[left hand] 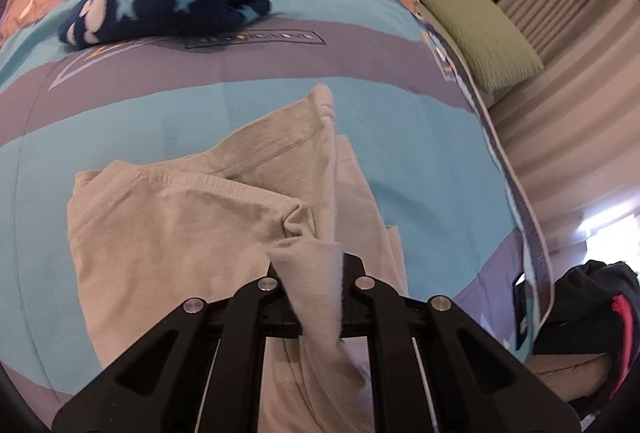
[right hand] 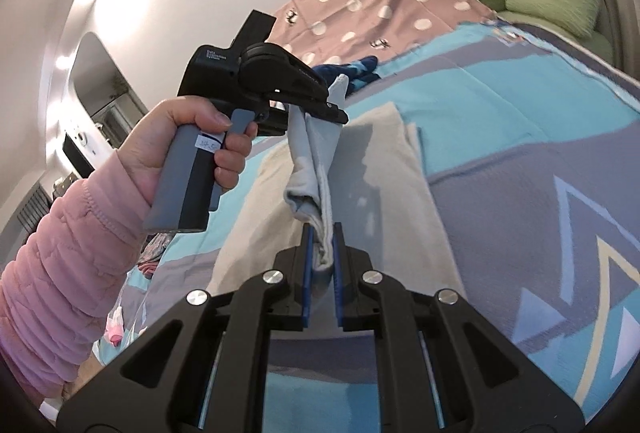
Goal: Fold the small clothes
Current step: 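Lift the gripped edges with both tools and fold the shirt over onto itself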
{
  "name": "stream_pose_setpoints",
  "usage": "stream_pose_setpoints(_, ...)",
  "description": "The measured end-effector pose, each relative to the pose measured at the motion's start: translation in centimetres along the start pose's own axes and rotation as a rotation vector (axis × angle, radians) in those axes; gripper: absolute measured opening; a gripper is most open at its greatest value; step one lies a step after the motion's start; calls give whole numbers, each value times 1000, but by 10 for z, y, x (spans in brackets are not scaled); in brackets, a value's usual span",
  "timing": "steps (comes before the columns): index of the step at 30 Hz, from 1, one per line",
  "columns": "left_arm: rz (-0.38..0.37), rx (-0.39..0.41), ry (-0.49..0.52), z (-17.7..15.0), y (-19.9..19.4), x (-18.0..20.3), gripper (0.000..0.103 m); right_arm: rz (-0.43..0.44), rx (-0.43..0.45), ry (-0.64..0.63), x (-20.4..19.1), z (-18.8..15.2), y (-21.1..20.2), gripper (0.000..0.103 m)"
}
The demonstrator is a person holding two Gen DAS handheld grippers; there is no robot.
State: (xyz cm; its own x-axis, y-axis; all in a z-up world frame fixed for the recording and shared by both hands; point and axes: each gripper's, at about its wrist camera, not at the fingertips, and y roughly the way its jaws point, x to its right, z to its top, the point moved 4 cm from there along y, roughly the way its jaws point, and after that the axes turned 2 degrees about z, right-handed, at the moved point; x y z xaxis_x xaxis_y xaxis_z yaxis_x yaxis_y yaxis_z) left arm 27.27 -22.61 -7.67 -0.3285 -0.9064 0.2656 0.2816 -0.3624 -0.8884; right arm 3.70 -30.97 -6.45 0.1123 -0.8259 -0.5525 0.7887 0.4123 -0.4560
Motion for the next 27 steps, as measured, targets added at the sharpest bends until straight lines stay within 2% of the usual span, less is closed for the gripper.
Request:
stream_pose_setpoints(5, 60, -40, 31, -3, 19, 14, 8, -17, -14, 40, 16, -5, 2, 9)
stream_pose_setpoints(9, 96, -38, 52, -3, 25, 22, 8, -19, -10, 57, 20, -5, 2, 9)
stream_pose_setpoints(16, 118, -33, 33, 3, 27, 31, 8, -38, 11, 69, 23, -5, -3, 9)
stream_pose_setpoints(20, 131, -18, 68, 4, 28, 46, 9, -63, 12, 92, 34, -6, -7, 9)
stream_pose_setpoints(23, 128, -22, 93, 5, 33, 55, 18, -80, -35, 133, 47, -14, -2, 12)
stream_pose_setpoints(25, 101, -11, 94, 6, 33, 58, 37, -103, -51, 161, 57, -20, 0, 14)
stream_pose_setpoints(27, 83, 41, 108, 9, 25, 60, 51, -115, -48, 173, 64, -24, -3, 16)
